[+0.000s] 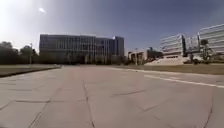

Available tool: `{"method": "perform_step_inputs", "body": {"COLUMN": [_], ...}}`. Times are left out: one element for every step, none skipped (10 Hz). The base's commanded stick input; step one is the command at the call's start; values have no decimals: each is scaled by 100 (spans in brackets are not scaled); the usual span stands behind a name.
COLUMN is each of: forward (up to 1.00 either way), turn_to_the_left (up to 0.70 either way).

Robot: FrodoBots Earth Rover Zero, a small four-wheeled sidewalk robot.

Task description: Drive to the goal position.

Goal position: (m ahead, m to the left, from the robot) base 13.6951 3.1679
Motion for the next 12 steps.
{"method": "perform_step_inputs", "body": {"forward": [70,70,70,70,70,70,70,70,70,70,70,70], "turn_to_the_left": [1,1,1,1,1,1,1,1,1,1,1,1]}}
